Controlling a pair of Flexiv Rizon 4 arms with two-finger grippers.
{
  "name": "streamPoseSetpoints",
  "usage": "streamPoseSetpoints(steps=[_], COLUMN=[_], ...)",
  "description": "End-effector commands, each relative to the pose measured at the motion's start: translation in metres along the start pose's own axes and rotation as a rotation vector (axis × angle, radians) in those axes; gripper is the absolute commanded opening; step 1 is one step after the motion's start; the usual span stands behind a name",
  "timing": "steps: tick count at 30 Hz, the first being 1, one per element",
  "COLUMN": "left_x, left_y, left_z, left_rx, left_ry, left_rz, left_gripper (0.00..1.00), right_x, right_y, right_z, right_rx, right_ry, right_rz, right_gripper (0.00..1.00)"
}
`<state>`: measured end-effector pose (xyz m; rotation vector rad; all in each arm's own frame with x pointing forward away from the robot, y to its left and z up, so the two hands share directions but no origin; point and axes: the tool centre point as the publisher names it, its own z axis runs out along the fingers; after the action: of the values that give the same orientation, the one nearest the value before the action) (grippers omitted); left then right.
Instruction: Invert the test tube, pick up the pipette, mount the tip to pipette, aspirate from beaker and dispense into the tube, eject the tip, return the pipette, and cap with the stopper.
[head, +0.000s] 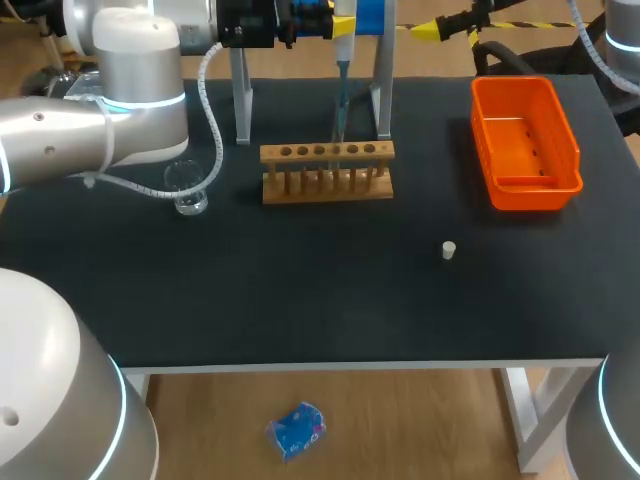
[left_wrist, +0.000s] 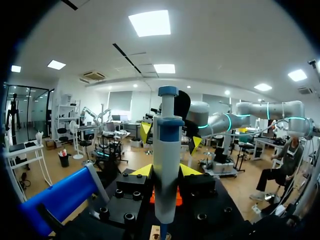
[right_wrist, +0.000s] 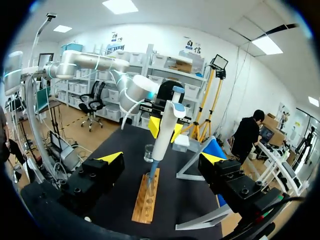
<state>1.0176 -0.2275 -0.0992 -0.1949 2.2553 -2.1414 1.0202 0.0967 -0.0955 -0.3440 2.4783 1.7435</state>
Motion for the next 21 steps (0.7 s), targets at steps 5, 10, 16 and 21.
streamPoseSetpoints(steps=[5,10,16,21], left_x=[0.001,0.001,0.001,0.001], left_y=[-0.001,-0.001,-0.001,-0.001], left_z=[0.000,0.000,0.000,0.000], left_rx=[0.000,0.000,0.000,0.000], left_ry=[-0.002,-0.002,-0.002,-0.002], left_rz=[-0.001,-0.001,-0.001,-0.001], left_gripper=[0.00,0.00,0.00,0.00], right_x=[-0.018,-0.023,-0.027,-0.034], right_y=[0.016,0.040,0.067,0.082], right_z=[-0.006,-0.007,-0.001,0.004], right_rx=[-0.059,-0.125,-0.188,-0.219], right_ry=[0.039,0.090,0.109,0.115], right_rz=[0.097,0.107,0.102,0.108], right_gripper=[1.00,1.00,1.00,1.00])
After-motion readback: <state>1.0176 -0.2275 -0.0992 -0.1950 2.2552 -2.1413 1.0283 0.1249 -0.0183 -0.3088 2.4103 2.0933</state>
